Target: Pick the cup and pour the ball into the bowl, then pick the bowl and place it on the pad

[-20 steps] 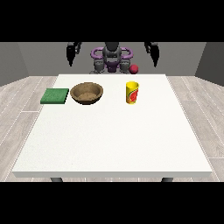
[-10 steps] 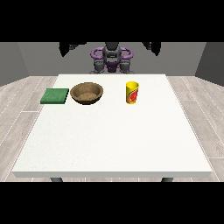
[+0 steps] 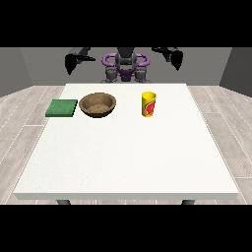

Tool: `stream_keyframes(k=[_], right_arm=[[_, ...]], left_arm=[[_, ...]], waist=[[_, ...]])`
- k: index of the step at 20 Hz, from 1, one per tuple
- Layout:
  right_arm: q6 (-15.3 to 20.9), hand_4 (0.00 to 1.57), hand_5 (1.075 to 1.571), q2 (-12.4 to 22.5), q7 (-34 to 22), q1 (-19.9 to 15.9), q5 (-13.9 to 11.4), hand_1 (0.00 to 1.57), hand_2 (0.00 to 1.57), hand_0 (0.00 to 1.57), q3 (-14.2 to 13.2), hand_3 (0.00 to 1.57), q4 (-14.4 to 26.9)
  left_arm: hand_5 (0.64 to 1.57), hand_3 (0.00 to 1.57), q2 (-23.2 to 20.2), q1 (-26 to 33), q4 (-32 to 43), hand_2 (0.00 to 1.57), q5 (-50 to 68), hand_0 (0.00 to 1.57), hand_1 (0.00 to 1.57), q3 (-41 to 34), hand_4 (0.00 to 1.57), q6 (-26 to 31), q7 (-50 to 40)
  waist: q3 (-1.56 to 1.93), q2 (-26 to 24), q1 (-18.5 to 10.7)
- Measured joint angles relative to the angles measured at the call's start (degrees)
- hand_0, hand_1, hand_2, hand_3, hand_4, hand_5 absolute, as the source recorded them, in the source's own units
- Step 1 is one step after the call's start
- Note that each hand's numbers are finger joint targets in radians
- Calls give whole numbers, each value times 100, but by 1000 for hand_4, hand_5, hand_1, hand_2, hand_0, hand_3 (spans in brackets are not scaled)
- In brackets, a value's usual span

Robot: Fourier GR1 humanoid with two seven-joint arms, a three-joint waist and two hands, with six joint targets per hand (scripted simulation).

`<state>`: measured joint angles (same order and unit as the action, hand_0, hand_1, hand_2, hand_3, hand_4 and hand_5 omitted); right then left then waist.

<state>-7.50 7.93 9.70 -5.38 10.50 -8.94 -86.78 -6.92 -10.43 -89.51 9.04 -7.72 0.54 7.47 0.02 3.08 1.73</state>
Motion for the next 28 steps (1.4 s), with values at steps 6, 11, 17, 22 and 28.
stream_keyframes(k=[6, 11, 17, 22, 28], right_arm=[[-109, 0, 1569, 79, 458, -472, -40, 0, 0, 0, -90, 0, 484], [-125, 0, 1569, 125, 668, -922, -57, 0, 0, 0, -120, 0, 677], [58, 0, 1570, 89, 837, -1460, -206, 0, 0, 0, -114, 0, 1213], [-90, 0, 1570, 279, 791, -1741, -72, 0, 0, 0, -222, 0, 1306], [-514, 0, 1569, 682, 759, -1937, 240, 0, 0, 0, -469, 0, 1385]], left_arm=[[1384, 0, 94, -392, 799, 0, -104, 0, 0, -71, 0, 11, 775], [1373, 0, -3, -955, 1672, 0, -188, 0, 0, -317, 0, -67, 1426], [1407, 0, 195, -1506, 2475, 0, -442, 0, 0, -195, 0, -326, 1909], [1345, 0, 87, -1809, 3302, 0, -402, 0, 0, -458, 0, -364, 2497], [1326, 0, -12, -2162, 4059, 0, -488, 0, 0, -646, 0, -630, 3001]], waist=[[-2, 543, 55], [-3, 1037, 212], [-3, 1210, 191], [-4, 1414, 345], [-4, 1645, 605]])
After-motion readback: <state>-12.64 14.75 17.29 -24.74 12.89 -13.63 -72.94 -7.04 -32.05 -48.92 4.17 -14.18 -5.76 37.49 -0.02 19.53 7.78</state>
